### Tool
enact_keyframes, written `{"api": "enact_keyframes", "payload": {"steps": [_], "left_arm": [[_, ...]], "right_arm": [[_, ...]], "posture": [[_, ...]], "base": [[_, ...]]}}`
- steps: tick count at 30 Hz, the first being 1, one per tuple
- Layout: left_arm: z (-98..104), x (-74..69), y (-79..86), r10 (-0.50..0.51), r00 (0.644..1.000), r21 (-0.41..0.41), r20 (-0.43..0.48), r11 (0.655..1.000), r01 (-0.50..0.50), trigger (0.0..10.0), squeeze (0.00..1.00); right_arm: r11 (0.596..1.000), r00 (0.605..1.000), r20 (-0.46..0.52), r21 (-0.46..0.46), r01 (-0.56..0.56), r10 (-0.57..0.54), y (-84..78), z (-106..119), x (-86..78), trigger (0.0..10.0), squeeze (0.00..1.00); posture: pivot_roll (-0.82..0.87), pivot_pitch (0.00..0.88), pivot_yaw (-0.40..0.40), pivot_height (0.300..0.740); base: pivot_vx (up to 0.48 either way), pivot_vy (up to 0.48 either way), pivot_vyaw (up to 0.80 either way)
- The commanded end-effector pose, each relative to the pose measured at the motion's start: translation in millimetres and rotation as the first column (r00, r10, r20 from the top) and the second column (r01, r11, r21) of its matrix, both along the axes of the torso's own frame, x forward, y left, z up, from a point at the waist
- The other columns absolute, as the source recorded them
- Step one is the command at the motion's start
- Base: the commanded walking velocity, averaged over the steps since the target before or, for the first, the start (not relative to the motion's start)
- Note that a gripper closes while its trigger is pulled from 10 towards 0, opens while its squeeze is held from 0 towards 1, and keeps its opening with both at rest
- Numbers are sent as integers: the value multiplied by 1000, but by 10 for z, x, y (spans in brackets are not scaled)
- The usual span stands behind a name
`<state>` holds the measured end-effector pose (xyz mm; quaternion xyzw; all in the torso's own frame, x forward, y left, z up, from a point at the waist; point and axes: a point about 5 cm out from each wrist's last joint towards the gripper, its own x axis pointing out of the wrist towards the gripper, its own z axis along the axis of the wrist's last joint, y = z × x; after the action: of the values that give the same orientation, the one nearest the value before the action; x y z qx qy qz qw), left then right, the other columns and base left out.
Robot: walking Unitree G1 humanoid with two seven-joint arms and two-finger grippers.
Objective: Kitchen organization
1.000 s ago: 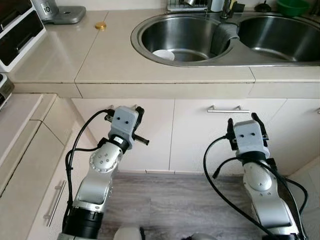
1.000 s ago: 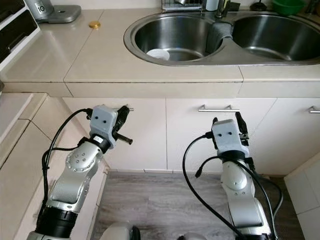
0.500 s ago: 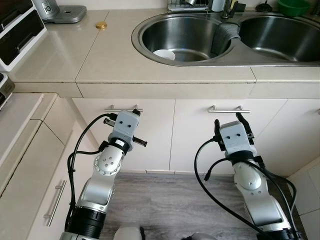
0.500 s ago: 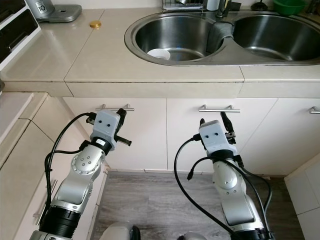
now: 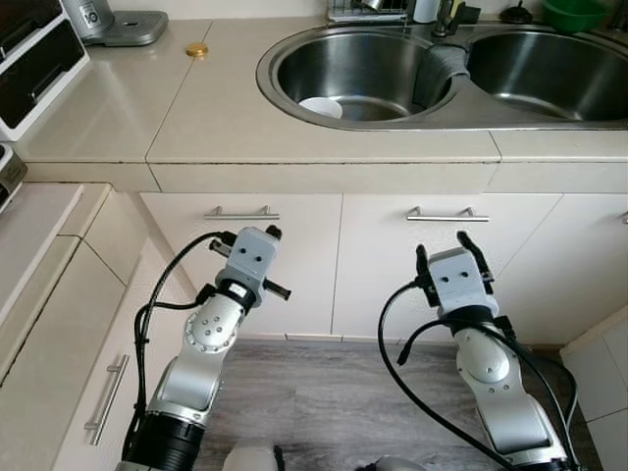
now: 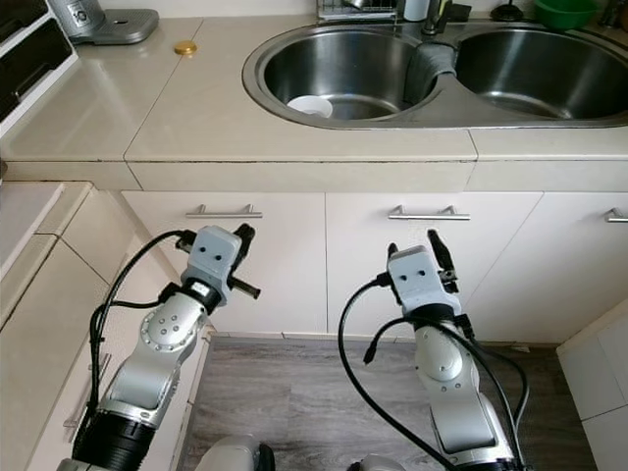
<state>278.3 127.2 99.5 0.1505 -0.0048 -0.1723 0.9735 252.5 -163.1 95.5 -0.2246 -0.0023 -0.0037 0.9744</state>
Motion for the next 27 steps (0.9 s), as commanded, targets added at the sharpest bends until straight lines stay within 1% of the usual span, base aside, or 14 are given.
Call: {"api": "enact_keyframes", "payload": {"steps": [1,4,9,10,11,12,14,15,20,27], "left_arm": [[20,3,-4,3,1000,-3,14,1000,-2,10000,0],[79,73,-19,7,999,5,38,1000,-7,10000,0],[126,112,-1,8,998,12,62,1000,-8,10000,0],[161,153,-7,-6,996,38,87,999,3,10000,0],[178,176,-10,-7,995,45,96,999,3,10000,0],[178,176,-10,-7,995,45,96,999,3,10000,0],[246,242,-38,2,994,21,110,1000,-4,10000,0],[299,273,-81,-7,992,13,126,1000,5,10000,0],[306,276,-104,-16,991,17,131,1000,13,10000,0],[160,154,-160,-55,994,25,94,998,53,10000,0]], "right_arm": [[999,1000,-15,30,14,-14,4,-14,-6,10000,0],[998,1000,3,67,22,-23,13,44,60,10000,0],[997,999,24,68,25,-26,-1,86,102,10000,0],[997,999,38,67,24,-27,-10,116,148,10000,0],[998,999,44,66,25,-28,-14,133,171,10000,0],[998,999,44,66,25,-28,-14,133,171,10000,0],[996,997,64,78,41,-46,-41,195,240,10000,0],[993,995,84,106,43,-52,-46,265,285,10000,0],[992,995,88,126,28,-40,-33,285,291,10000,0],[996,998,67,92,-5,-1,-15,214,225,10000,0]], "posture": [[98,0,0,740],[101,0,2,740],[106,0,1,740],[110,0,0,740],[112,0,-1,740],[112,0,-1,740],[114,0,-2,740],[113,0,0,740],[112,0,0,740],[103,0,0,740]], "base": [[0,0,0],[0,0,0],[0,0,0],[0,0,0],[0,0,0],[0,0,0],[0,0,0],[0,0,0],[0,0,0],[0,0,0]]}}
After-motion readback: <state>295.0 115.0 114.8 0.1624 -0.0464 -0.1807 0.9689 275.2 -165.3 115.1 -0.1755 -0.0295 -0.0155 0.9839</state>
